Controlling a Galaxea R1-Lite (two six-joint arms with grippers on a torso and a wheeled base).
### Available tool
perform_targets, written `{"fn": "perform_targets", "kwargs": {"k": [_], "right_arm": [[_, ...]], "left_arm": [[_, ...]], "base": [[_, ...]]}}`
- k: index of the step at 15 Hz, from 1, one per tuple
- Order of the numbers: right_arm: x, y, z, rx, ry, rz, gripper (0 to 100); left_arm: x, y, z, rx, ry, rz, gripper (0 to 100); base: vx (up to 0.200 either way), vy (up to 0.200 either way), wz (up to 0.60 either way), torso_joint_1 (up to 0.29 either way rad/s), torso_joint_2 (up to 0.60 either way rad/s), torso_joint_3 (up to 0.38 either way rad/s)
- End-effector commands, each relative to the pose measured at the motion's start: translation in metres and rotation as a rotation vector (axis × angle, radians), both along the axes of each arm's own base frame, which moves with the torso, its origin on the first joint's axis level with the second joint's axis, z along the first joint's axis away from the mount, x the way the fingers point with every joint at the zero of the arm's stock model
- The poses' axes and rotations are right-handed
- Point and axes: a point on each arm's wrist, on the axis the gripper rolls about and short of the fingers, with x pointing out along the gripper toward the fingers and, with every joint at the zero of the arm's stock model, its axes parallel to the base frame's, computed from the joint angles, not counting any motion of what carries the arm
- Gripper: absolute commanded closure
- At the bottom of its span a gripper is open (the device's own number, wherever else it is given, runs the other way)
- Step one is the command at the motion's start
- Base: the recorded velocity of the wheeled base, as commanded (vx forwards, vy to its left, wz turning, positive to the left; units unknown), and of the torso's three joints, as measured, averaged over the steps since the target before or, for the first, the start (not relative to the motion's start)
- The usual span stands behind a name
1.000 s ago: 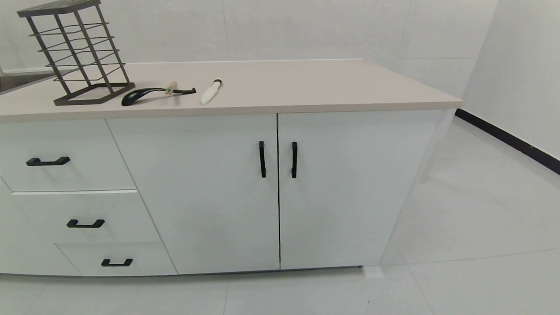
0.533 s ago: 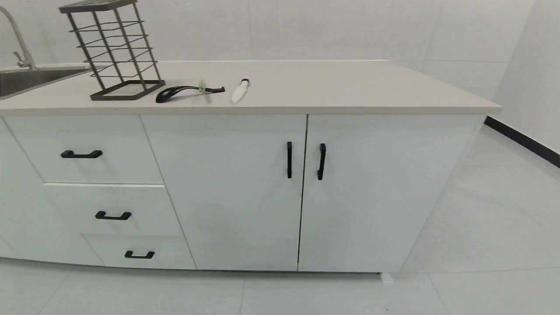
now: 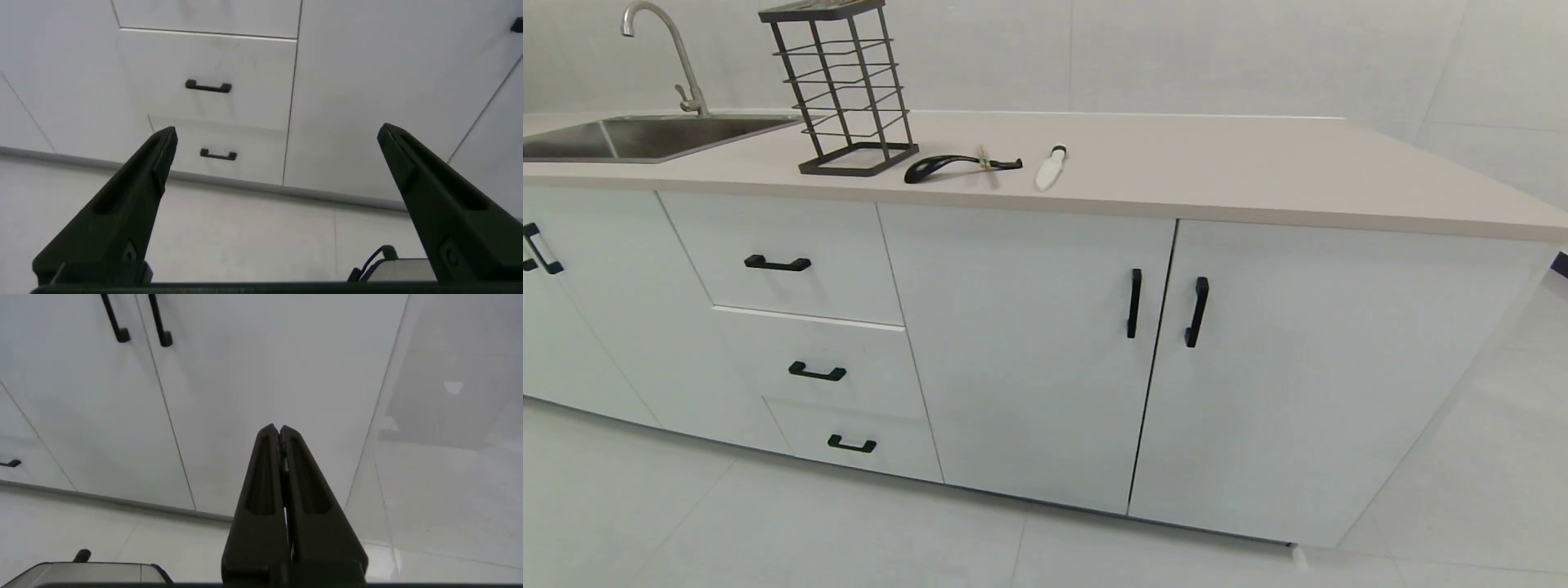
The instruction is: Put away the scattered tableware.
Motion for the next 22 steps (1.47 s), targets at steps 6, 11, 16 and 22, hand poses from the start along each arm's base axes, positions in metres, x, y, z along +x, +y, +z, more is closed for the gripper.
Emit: {"fn": "perform_targets", "kwargs": {"k": [6, 11, 16, 22], "right_arm": [[0.0002, 0.0000, -0.0001, 0.000, 0.004, -0.001, 100], [0.0002, 0.0000, -0.0001, -0.002, 0.004, -0.001, 100], [0.0002, 0.0000, -0.0001, -0.002, 0.004, -0.002, 100], [0.0002, 0.0000, -0.0001, 0.000, 0.004, -0.002, 100]], "left_arm": [[0.0001, 0.0001, 0.0000, 0.000, 0.001, -0.001, 0], [0.0001, 0.0001, 0.0000, 0.000, 0.001, -0.001, 0], [0.0001, 0.0001, 0.0000, 0.000, 0.001, -0.001, 0], [0.0001, 0.0001, 0.0000, 0.000, 0.001, 0.001, 0]], "base": [[0.000, 0.200, 0.00, 0.002, 0.00, 0.002], [0.000, 0.200, 0.00, 0.004, 0.00, 0.004], [0.080, 0.120, 0.00, 0.001, 0.00, 0.003], [0.000, 0.000, 0.30, 0.000, 0.00, 0.001]]}}
